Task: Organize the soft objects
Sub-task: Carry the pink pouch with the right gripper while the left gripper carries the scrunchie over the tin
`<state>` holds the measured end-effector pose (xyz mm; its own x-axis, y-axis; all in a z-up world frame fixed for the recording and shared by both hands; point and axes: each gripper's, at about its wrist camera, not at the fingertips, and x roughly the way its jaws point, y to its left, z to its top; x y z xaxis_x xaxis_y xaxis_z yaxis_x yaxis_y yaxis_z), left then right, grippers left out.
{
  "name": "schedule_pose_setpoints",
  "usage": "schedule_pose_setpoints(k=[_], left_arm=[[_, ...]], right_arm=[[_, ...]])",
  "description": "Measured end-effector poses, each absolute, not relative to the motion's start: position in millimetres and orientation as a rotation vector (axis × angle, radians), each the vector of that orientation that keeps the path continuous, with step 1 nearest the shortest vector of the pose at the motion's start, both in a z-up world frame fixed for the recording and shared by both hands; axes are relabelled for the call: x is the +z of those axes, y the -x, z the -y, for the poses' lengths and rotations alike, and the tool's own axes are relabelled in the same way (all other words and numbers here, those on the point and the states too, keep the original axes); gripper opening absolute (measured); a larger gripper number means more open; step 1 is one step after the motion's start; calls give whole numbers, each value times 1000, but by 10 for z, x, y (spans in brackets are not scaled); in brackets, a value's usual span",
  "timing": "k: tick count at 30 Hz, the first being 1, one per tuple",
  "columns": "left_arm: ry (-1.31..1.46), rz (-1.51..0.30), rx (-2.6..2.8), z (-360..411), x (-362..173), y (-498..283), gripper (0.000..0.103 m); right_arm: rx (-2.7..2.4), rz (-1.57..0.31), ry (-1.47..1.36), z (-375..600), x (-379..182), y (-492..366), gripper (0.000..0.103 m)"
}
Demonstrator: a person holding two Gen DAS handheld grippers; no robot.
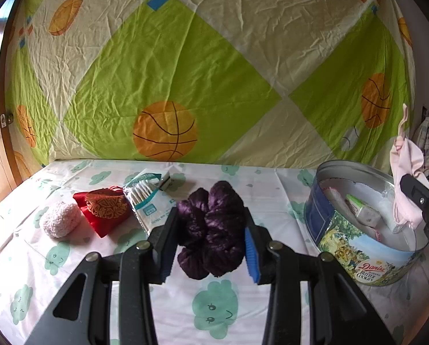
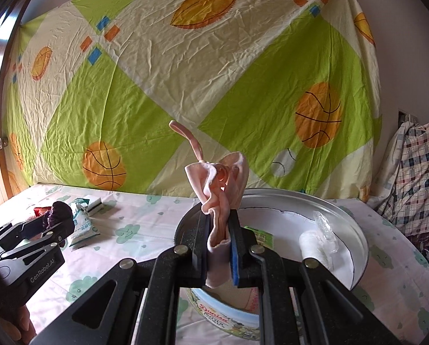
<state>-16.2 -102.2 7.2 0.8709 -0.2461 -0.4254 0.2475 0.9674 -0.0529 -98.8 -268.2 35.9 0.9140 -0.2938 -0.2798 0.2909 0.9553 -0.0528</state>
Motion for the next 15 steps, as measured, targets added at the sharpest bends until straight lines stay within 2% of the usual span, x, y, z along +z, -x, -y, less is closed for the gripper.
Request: schedule_pose_setpoints(k=[15], left_arm=[[-8,-440,-314,1450,143,266,39]], right_arm=[[-367,-279,-8,3132,413,1124,13]])
